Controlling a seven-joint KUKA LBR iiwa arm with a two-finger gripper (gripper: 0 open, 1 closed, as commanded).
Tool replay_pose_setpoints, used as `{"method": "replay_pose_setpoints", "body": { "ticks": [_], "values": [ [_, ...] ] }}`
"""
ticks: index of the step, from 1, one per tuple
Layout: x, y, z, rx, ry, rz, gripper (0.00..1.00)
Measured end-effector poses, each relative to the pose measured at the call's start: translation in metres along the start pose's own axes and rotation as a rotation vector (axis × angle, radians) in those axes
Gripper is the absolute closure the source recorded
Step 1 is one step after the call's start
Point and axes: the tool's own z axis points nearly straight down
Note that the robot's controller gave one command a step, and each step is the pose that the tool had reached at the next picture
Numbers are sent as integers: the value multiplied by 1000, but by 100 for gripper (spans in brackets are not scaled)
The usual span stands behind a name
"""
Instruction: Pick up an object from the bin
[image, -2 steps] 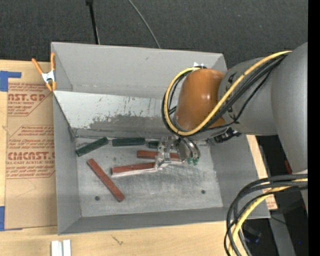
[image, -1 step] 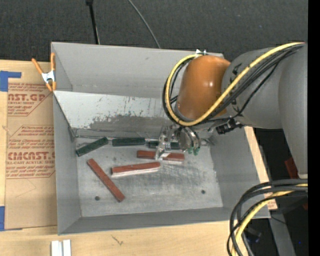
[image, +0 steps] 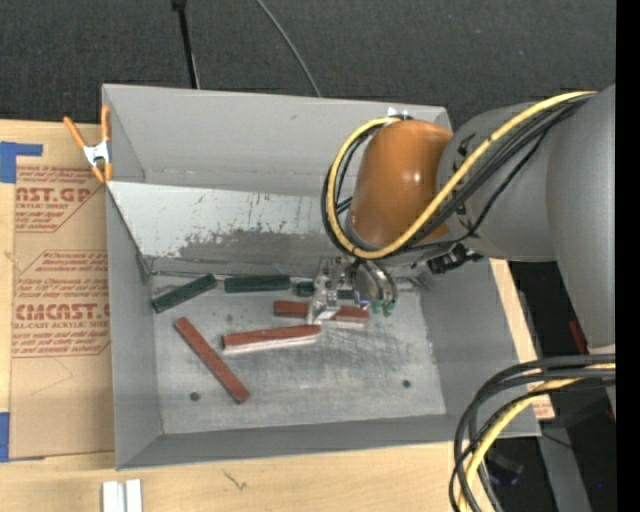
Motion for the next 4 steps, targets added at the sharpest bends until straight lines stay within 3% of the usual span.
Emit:
{"method": "replay_pose_setpoints", "body": {
  "ticks": [1,2,3,4],
  "values": [
    [3,9,-29,2,21,-108,100],
    [-5,27,5,1,9,-167,0],
    [-5,30,12,1,13,-172,0],
    [12,14,58,-7,-41,-99,100]
  ]
}}
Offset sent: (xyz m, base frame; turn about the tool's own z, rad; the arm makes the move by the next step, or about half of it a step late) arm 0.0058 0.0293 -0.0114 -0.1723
